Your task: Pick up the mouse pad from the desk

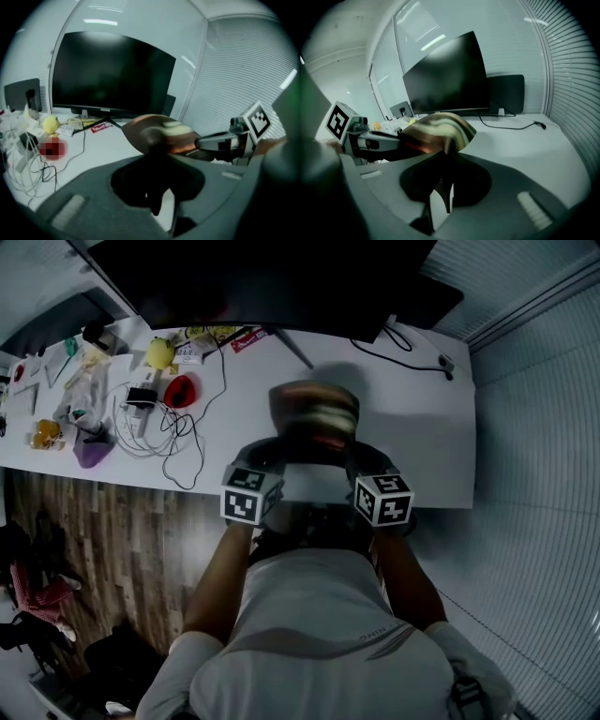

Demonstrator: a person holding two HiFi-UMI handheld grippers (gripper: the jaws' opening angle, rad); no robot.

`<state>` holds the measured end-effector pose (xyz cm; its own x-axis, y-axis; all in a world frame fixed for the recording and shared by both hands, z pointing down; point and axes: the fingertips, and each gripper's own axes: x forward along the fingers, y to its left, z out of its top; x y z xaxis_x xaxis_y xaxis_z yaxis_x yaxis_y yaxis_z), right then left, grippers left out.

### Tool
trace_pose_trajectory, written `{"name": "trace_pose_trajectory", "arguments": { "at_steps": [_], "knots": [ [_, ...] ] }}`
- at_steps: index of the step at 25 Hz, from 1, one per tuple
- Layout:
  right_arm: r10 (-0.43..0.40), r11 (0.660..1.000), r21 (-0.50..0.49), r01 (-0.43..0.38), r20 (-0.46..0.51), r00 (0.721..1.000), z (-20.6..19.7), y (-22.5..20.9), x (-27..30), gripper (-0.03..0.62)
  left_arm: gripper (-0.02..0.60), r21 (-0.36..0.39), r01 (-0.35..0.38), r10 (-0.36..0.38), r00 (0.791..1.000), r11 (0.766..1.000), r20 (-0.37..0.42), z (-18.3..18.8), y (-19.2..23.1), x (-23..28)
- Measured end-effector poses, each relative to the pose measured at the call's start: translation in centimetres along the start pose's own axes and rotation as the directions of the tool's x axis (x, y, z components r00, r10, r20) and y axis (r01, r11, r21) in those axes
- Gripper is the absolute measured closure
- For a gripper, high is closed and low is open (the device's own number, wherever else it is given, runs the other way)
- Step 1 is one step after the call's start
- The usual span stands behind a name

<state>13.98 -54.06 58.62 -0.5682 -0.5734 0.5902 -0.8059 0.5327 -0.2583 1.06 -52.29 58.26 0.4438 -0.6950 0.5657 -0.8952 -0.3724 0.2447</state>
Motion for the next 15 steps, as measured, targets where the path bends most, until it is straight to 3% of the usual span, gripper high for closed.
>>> {"name": "trace_pose_trajectory", "arguments": {
  "at_steps": [4,7,15],
  "knots": [
    [-0.006,0.998,-0.055,0.013,0.139,0.99,4.8,3.2,-4.0,0.551,0.517,0.04,0.006,-0.011,0.992,0.999,0.122,4.4,-0.9,-4.9],
    [-0.004,0.993,-0.11,0.034,0.262,0.965,8.9,5.4,-7.0,0.551,0.517,0.094,-0.006,-0.015,0.974,0.996,0.226,8.4,-1.6,-8.7],
    [0.018,0.98,-0.178,0.085,0.508,0.861,17.1,10.9,-15.5,0.551,0.515,0.195,-0.025,-0.069,0.883,0.981,0.464,16.9,-4.4,-18.2]
  ]
}}
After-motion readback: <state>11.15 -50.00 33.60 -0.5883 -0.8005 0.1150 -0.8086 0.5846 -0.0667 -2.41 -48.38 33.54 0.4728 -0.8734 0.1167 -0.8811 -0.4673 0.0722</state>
